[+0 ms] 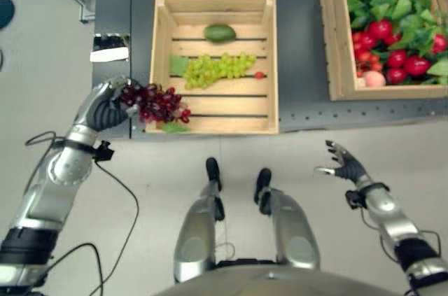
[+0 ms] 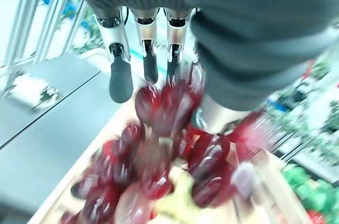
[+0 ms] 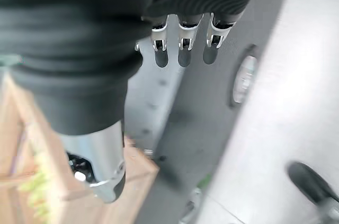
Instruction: Pick up the fruits from the basket on one side to the basket on the other side
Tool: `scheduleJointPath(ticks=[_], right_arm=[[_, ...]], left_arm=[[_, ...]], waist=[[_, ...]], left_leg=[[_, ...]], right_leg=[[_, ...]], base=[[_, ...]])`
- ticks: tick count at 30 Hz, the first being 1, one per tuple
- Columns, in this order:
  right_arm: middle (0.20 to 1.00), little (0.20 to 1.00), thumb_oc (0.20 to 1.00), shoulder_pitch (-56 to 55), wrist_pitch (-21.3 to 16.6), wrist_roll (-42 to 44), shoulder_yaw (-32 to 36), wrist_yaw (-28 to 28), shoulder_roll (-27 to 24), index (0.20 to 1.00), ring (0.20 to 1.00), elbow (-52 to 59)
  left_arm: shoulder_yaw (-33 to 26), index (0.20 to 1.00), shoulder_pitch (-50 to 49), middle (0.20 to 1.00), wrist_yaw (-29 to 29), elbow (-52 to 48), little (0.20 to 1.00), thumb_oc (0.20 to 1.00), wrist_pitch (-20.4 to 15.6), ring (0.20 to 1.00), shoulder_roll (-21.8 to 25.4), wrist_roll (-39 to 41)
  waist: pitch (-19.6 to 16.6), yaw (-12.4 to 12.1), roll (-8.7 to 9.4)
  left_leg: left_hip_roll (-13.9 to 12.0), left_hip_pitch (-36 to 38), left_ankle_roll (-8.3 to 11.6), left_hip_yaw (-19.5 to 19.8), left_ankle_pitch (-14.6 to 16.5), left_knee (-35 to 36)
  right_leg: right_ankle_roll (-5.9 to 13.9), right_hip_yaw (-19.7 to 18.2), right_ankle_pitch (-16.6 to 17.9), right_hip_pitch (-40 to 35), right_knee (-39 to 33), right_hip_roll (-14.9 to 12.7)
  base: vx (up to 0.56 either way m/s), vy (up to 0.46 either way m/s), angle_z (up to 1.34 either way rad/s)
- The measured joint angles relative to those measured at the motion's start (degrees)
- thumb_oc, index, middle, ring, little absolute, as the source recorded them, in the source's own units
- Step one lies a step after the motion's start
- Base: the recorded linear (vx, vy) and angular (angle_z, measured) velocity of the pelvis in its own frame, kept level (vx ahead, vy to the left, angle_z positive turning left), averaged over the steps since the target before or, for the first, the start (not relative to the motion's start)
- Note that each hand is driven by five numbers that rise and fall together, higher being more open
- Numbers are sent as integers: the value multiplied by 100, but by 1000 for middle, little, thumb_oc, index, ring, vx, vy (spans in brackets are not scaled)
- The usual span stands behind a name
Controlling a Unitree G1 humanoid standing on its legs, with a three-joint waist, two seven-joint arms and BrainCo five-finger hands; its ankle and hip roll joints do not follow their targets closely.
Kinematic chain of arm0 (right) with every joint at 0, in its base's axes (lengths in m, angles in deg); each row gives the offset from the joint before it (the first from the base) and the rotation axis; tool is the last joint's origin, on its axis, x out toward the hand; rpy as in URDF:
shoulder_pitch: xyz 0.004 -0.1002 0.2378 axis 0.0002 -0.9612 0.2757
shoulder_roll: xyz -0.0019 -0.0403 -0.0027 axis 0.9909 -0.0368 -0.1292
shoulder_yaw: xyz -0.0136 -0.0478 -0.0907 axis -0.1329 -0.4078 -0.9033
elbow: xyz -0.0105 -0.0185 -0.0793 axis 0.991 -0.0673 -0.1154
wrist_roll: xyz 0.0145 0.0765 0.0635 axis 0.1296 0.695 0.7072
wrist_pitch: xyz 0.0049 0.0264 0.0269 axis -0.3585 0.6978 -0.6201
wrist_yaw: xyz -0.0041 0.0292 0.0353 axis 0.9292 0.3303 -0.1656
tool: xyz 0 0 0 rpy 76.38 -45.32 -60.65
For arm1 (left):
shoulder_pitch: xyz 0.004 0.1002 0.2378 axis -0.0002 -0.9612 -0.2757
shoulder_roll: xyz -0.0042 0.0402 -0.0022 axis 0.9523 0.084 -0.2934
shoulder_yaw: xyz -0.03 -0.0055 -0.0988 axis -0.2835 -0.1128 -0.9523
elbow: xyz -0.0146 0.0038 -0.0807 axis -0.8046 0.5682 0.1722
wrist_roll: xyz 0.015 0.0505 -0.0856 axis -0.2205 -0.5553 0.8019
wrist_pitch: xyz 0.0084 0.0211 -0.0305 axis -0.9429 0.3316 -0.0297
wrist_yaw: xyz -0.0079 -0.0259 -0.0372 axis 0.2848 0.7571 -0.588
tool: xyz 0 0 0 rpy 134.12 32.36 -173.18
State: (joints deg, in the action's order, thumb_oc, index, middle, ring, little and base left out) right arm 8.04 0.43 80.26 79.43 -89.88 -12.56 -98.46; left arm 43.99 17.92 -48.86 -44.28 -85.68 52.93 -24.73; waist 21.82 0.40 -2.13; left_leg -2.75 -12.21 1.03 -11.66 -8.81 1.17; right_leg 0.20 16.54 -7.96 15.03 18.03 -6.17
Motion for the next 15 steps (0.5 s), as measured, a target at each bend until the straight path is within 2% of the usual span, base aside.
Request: scheduleJointPath(ticks=[3,5,6,7,9,11,15], right_arm=[[1000,1000,1000,-154,44,-3,58,-164,-201,1000,1000,262],[1000,1000,1000,-300,76,8,128,-442,-716,1000,1000,823],[1000,1000,1000,-280,81,11,193,-486,-794,1000,1000,910],[1000,1000,1000,-242,124,10,215,-637,-1250,1000,1000,1255],[1000,1000,1000,-142,68,53,497,-700,-1454,1000,1000,1461],[1000,1000,1000,2,77,81,573,-787,-1766,1000,1000,1676],[1000,1000,1000,291,49,241,621,-809,-1792,1000,1000,1727]], left_arm=[[-27,200,-64,200,-98,-159,200,200,-128,200,-3,210],[-117,200,-135,200,-290,-256,200,200,-162,200,7,413],[-154,200,-176,200,-323,-285,200,200,-180,200,9,485],[-182,200,-163,200,-442,-323,200,200,-194,200,19,669],[-183,200,-202,200,-483,-354,200,200,-272,200,38,853],[-175,200,-198,200,-539,-351,200,200,-269,200,46,890],[-180,200,-211,200,-607,-334,200,200,-273,200,68,942]], waist=[[-411,13,-36],[-550,15,-72],[-659,16,-57],[-749,23,-76],[-975,22,-27],[-1029,21,-22],[-1304,-5,15]], left_leg=[[-3,83,59,2,61,52],[7,263,29,22,39,91],[4,272,47,32,56,105],[8,405,51,59,59,155],[-4,468,78,68,82,168],[-5,585,79,74,83,192],[-15,713,98,77,107,251]], right_leg=[[61,29,-30,-124,-116,46],[58,50,0,-326,-214,58],[64,54,-6,-343,-253,50],[68,83,11,-526,-351,82],[88,103,-4,-615,-454,104],[75,116,10,-759,-511,123],[91,130,3,-925,-644,162]], base=[[99,18,3],[135,28,4],[73,17,2],[62,16,3],[97,14,4],[132,16,4],[85,5,1]])
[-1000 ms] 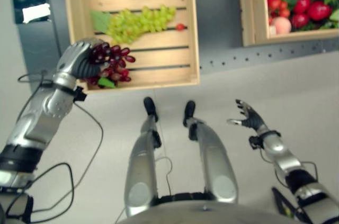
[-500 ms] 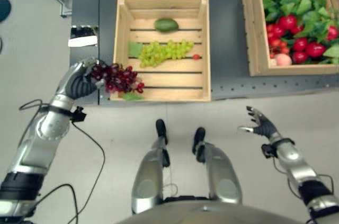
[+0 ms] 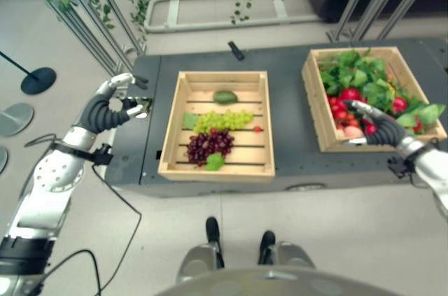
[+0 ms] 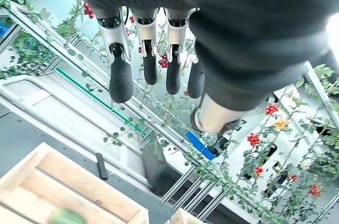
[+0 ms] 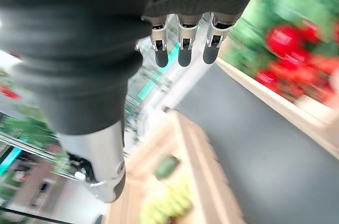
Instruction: Pick up the fruits from the basket on one side to the basket on the other side
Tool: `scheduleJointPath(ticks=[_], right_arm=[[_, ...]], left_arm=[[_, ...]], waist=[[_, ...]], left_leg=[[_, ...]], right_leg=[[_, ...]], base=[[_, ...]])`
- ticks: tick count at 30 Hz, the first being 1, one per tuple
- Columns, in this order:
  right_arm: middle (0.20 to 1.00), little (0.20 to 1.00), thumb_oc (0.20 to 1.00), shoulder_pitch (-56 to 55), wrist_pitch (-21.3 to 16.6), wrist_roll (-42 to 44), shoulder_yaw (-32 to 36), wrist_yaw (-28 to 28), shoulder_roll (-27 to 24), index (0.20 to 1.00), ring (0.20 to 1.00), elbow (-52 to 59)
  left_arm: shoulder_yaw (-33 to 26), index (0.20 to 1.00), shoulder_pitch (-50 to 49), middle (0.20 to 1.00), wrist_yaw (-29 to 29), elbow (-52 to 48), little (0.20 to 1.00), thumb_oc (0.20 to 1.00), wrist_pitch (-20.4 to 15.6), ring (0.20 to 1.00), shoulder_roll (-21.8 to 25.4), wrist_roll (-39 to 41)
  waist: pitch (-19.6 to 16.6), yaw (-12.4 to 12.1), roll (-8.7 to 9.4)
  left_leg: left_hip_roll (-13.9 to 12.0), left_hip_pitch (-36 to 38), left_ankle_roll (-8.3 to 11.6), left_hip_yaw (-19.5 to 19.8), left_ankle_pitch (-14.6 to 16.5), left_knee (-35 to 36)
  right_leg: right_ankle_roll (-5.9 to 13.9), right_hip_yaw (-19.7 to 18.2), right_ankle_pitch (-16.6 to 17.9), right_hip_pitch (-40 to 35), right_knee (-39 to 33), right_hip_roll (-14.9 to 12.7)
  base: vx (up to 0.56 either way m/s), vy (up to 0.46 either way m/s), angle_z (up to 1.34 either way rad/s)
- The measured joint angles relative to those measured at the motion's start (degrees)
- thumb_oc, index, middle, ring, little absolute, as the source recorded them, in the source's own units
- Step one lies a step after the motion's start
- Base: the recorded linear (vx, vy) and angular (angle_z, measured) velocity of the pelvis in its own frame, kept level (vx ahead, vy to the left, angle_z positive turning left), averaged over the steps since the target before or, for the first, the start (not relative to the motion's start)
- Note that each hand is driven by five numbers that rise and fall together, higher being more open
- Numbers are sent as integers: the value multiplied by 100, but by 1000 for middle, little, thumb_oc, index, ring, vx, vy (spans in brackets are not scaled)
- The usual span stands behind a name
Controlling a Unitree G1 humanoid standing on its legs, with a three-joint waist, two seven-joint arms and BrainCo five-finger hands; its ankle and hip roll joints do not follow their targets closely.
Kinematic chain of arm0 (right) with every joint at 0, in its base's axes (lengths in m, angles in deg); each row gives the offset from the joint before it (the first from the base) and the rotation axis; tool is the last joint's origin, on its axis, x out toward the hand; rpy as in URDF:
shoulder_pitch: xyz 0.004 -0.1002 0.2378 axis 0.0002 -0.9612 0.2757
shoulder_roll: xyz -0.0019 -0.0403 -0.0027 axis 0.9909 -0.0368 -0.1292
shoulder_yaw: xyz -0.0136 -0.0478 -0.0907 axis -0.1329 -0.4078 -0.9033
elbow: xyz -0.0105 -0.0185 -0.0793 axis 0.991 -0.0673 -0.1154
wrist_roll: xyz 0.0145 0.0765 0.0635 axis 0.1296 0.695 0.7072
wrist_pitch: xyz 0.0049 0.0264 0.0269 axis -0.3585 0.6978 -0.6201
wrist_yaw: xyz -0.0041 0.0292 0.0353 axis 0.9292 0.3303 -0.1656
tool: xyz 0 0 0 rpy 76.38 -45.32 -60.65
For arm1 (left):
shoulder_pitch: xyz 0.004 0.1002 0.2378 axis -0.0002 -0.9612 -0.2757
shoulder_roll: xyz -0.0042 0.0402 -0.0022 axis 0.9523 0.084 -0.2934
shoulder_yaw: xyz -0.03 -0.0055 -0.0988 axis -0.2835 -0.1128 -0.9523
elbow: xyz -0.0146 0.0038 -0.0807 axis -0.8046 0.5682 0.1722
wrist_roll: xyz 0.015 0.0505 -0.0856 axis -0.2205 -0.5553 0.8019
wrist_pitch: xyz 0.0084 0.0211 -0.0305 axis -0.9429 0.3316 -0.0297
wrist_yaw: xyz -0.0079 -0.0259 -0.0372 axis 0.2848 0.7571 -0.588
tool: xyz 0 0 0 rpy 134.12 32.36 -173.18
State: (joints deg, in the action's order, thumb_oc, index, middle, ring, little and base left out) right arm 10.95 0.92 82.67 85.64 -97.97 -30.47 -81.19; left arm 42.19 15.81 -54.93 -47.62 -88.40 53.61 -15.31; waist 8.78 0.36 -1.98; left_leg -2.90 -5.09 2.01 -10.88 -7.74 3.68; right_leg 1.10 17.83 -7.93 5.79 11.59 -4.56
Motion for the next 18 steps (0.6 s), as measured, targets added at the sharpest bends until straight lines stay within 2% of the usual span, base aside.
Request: scheduleJointPath(ticks=[5,6,7,8,15,16,18], right_arm=[[1000,1000,1000,-87,0,-2,-1,-70,237,1000,1000,132],[1000,1000,1000,-112,0,-2,-1,-75,246,1000,1000,132],[1000,1000,1000,-176,2,-4,-1,-117,249,1000,1000,133],[1000,1000,1000,-205,4,-5,-1,-154,250,1000,1000,133],[1000,1000,1000,-227,43,-8,-88,-255,254,1000,1000,144],[1000,1000,1000,-164,46,-7,-256,-263,226,1000,1000,135],[1000,1000,1000,26,46,-8,-516,-303,244,1000,1000,141]], left_arm=[[5,200,-93,200,-37,2,200,200,11,200,-54,-7],[4,357,-93,357,-37,2,357,357,13,357,-54,-10],[1,868,-92,868,-38,1,868,868,15,868,-52,-31],[1,1000,-91,1000,-39,1,1000,1000,19,1000,-48,-130],[158,1000,140,1000,-127,4,1000,1000,48,1000,166,-588],[525,1000,424,1000,-122,74,1000,1000,74,1000,377,-605],[1002,1000,878,1000,-194,120,1000,1000,76,1000,513,-694]], waist=[[-18,12,8],[-18,15,8],[-34,21,0],[-35,23,-1],[-76,23,-18],[-66,40,-27],[12,38,-55]], left_leg=[[-4,113,0,1,0,52],[-3,126,0,0,0,58],[-1,137,0,-1,0,72],[-2,129,0,-1,0,75],[-8,-201,-16,-1,-16,17],[-2,-302,-21,-10,-17,-24],[8,-427,-44,-22,-35,-49]], right_leg=[[2,4,17,-127,-88,29],[4,3,16,-138,-90,28],[5,2,15,-143,-98,29],[5,0,15,-131,-98,29],[-34,-24,48,220,23,23],[-30,-31,46,356,68,2],[-32,-85,49,506,152,-10]], base=[[38,0,1],[0,0,0],[0,0,0],[-42,-11,-1],[-71,0,-2],[-55,6,0],[-73,10,-7]])
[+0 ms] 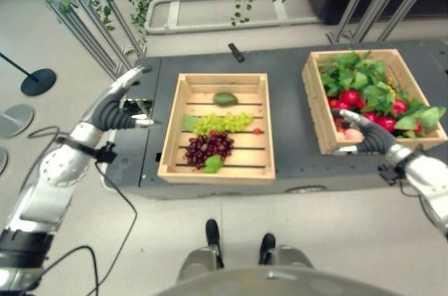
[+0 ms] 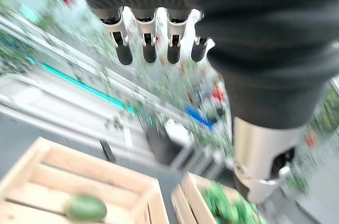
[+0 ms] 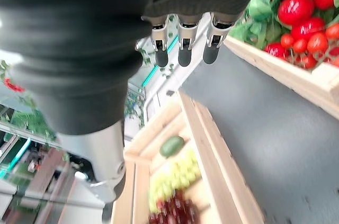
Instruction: Pick up the fruits from the basket on one side to the basket on the other side
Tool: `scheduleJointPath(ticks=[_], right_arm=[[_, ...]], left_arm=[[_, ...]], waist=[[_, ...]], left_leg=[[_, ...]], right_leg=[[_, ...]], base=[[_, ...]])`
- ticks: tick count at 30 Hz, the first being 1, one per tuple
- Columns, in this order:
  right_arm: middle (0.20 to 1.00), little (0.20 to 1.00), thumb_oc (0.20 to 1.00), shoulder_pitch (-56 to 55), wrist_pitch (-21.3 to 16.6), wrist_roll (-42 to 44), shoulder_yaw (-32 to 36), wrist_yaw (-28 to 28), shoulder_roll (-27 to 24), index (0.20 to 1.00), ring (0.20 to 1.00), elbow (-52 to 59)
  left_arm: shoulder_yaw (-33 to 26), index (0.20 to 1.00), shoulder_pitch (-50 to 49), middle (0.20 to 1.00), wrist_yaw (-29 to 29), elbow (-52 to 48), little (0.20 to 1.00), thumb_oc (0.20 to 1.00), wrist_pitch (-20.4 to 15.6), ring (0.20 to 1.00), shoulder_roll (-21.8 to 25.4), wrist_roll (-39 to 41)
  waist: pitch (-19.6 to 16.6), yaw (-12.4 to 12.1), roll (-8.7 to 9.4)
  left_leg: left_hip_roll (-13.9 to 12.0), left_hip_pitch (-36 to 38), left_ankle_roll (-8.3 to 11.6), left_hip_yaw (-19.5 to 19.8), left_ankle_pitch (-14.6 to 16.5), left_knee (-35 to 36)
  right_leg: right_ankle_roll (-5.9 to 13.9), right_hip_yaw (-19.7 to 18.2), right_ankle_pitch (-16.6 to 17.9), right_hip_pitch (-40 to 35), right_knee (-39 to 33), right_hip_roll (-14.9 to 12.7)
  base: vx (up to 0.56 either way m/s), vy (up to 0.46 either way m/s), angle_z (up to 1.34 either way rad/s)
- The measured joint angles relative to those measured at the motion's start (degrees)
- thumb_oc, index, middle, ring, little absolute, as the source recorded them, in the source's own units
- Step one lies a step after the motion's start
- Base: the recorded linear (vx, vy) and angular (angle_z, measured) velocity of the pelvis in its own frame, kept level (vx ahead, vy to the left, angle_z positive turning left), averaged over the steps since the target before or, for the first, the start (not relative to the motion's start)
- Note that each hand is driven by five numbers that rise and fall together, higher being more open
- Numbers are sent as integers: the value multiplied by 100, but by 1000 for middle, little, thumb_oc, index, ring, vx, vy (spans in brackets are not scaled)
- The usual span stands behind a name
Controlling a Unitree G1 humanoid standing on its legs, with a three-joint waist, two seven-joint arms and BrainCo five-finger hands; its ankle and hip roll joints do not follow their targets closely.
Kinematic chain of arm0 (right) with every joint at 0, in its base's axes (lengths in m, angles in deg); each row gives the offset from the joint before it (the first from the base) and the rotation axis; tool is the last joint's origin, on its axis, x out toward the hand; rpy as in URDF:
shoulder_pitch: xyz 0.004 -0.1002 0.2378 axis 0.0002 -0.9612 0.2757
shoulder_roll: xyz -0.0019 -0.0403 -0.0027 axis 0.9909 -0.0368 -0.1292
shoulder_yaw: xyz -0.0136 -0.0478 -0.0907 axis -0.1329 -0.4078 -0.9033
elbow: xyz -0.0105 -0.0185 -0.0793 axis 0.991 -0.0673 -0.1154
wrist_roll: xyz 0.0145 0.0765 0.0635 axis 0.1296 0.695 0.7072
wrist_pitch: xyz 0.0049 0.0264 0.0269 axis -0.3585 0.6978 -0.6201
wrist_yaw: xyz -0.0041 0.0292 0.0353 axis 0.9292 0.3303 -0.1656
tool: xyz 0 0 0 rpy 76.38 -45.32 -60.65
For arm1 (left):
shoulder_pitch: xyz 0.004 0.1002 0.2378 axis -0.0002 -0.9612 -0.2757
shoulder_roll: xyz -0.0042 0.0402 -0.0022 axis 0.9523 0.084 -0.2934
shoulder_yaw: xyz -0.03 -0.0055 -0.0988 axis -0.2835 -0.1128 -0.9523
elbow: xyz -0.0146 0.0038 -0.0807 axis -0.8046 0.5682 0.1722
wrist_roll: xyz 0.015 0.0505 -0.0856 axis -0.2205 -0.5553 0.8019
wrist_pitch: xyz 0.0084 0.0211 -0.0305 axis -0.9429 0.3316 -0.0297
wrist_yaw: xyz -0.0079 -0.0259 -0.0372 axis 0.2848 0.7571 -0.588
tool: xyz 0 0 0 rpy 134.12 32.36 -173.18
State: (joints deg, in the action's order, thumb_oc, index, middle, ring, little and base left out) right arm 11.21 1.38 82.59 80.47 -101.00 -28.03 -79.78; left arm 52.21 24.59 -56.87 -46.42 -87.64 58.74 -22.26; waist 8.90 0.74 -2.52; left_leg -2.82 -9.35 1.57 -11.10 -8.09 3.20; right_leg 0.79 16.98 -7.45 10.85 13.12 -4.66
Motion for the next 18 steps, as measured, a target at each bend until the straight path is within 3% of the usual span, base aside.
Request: scheduleJointPath(ticks=[4,12,18], right_arm=[[1000,1000,1000,171,4,-1,-312,-29,11,1000,1000,11],[1000,1000,1000,494,12,-90,-693,-87,11,1000,1000,290],[1000,1000,1000,859,-2,-296,-1001,-64,6,1000,1000,729]], left_arm=[[797,1000,893,1000,-20,550,1000,1000,16,1000,7,-211],[2139,1000,2604,1000,167,1834,1000,1000,178,1000,-124,-1070],[2442,1000,3233,1000,425,2438,1000,1000,345,1000,-571,-1466]], waist=[[331,69,-36],[1111,449,17],[1647,549,47]], left_leg=[[13,-72,-19,-116,-15,-23],[5,-558,-59,-281,-56,-165],[-8,-742,-69,-294,-62,-225]], right_leg=[[31,-83,-14,168,122,-24],[-36,-274,63,808,403,-43],[-46,-339,75,1015,474,-45]], base=[[-77,1,-11],[-83,-8,-13],[-73,-36,-5]])
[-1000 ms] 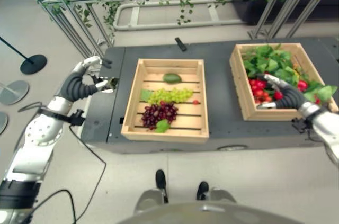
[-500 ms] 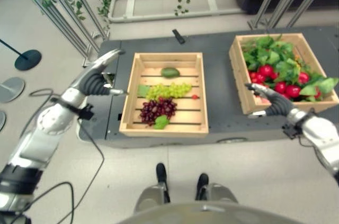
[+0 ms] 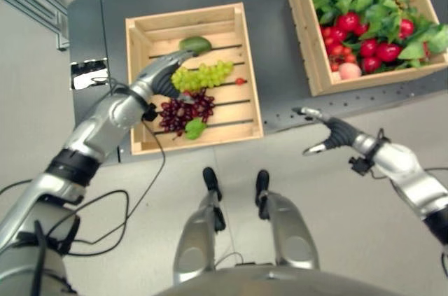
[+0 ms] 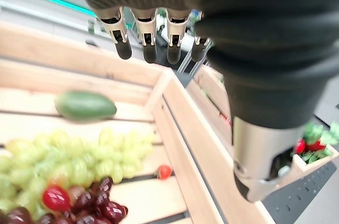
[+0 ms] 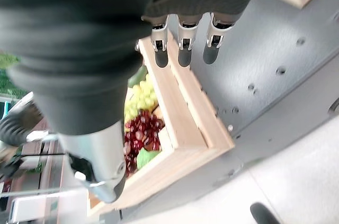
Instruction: Pick up the fruits from the basket on one side to the basket on the other side
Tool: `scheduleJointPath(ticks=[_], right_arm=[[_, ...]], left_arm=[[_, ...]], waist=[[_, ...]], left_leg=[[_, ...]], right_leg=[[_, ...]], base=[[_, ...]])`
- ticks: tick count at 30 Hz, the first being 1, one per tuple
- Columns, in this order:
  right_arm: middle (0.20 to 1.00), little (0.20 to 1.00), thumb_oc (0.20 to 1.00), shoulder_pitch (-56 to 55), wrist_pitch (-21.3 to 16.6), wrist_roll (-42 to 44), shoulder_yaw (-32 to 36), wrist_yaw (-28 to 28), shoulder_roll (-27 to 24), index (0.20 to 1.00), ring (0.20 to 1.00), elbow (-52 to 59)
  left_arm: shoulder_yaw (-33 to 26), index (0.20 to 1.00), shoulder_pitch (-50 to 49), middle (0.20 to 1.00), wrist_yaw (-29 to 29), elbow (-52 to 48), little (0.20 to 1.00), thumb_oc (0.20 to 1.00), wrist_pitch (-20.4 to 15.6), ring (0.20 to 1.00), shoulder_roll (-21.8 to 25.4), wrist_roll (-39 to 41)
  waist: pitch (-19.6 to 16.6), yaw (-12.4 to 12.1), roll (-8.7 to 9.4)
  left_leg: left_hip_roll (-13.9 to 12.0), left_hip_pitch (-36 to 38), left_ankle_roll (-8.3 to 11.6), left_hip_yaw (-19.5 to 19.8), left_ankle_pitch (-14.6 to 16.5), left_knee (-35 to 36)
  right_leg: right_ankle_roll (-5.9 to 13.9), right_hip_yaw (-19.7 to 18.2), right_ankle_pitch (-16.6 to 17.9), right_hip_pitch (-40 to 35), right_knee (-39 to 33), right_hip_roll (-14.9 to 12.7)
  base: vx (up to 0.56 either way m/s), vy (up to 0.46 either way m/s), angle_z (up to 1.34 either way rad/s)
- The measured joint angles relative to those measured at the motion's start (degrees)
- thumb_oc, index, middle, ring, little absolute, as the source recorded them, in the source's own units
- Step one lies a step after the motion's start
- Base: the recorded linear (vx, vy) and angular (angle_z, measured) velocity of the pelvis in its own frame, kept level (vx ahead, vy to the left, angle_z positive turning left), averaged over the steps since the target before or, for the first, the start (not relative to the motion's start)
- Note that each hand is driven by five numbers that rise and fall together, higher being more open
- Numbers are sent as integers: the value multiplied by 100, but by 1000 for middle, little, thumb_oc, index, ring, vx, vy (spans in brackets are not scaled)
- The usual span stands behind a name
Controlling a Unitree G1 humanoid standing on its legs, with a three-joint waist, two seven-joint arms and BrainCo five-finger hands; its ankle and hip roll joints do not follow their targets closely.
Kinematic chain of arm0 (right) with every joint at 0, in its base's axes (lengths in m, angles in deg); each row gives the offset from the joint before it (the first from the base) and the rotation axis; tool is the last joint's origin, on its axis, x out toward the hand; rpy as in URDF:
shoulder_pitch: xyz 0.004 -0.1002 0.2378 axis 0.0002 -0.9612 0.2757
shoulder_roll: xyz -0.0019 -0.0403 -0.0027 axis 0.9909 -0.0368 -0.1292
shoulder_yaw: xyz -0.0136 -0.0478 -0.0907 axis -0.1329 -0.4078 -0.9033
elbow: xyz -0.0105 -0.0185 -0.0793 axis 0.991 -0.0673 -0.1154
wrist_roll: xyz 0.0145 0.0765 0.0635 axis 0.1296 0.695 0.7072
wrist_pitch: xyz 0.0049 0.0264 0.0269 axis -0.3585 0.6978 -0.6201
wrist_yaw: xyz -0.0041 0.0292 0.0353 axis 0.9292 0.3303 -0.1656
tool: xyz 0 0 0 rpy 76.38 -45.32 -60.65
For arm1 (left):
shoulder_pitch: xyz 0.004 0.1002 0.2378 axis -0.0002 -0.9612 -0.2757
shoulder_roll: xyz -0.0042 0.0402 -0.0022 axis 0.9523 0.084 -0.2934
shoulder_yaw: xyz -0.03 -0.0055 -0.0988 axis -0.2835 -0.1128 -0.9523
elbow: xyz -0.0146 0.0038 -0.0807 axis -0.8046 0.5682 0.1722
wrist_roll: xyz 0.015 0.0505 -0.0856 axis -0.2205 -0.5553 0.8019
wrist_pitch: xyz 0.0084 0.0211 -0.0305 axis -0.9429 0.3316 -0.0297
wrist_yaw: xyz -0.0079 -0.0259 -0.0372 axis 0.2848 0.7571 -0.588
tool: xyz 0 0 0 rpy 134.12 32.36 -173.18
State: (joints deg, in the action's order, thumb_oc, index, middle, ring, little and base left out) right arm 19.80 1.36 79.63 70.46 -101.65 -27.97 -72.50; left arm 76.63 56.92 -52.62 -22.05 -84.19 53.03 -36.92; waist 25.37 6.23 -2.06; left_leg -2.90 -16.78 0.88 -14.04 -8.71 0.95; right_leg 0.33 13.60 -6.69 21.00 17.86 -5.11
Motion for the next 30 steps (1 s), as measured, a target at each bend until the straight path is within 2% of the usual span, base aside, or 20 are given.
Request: scheduleJointPath(ticks=[4,5,10,15,17,19,22,30], right_arm=[[1000,1000,1000,256,-5,-106,-119,89,-22,1000,1000,47],[1000,1000,1000,300,-6,-124,-118,109,-62,1000,1000,120],[1000,1000,1000,588,-119,-310,-118,364,-55,1000,1000,549],[1000,1000,1000,560,-229,-333,-93,567,-73,1000,1000,932],[1000,1000,1000,504,-270,-333,-99,561,-67,1000,1000,1050],[1000,1000,1000,400,-280,-325,-101,557,-54,1000,1000,1176],[1000,1000,1000,-29,-357,-308,-106,530,-11,1000,1000,1517],[1000,1000,1000,-256,-485,-324,-172,490,27,1000,1000,1536]], left_arm=[[195,1000,157,1000,121,270,1000,1000,114,1000,-127,-67],[198,1000,195,1000,175,309,1000,1000,113,1000,-128,-137],[387,1000,608,1000,375,675,1000,1000,249,1000,-139,-348],[364,1000,684,1000,669,703,1000,1000,306,1000,-106,-444],[264,1000,868,1000,871,690,1000,1000,319,1000,-100,-448],[138,1000,873,1000,899,676,1000,1000,323,1000,-74,-449],[17,1000,928,1000,1049,720,1000,1000,322,1000,201,-459],[73,1000,1374,1000,1491,1114,1000,1000,330,1000,366,-507]], waist=[[202,102,96],[248,63,143],[491,98,331],[510,119,382],[522,154,416],[537,213,449],[556,409,588],[533,456,705]], left_leg=[[-3,-179,-2,-8,-1,-81],[-5,-244,-3,-17,0,-110],[-53,-1007,-31,-3,-26,-410],[-77,-1643,-35,-7,-25,-607],[-80,-2032,-71,-14,-54,-675],[-80,-2141,-88,-19,-68,-709],[-100,-2448,-86,7,-51,-808],[-157,-2733,-91,12,-57,-882]], right_leg=[[-10,-35,6,195,79,-8],[-9,-59,6,283,122,-19],[-40,-85,25,1042,434,-49],[-38,-115,17,1694,650,-71],[-123,-139,72,2101,740,-104],[-129,-147,76,2214,775,-100],[-129,-151,81,2480,790,-118],[-132,-151,131,2733,793,-87]], base=[[-92,-22,-2],[-117,-44,-9],[-90,-33,0],[-50,-28,-1],[-17,-35,-2],[0,0,0],[57,-26,1],[24,-11,-1]])
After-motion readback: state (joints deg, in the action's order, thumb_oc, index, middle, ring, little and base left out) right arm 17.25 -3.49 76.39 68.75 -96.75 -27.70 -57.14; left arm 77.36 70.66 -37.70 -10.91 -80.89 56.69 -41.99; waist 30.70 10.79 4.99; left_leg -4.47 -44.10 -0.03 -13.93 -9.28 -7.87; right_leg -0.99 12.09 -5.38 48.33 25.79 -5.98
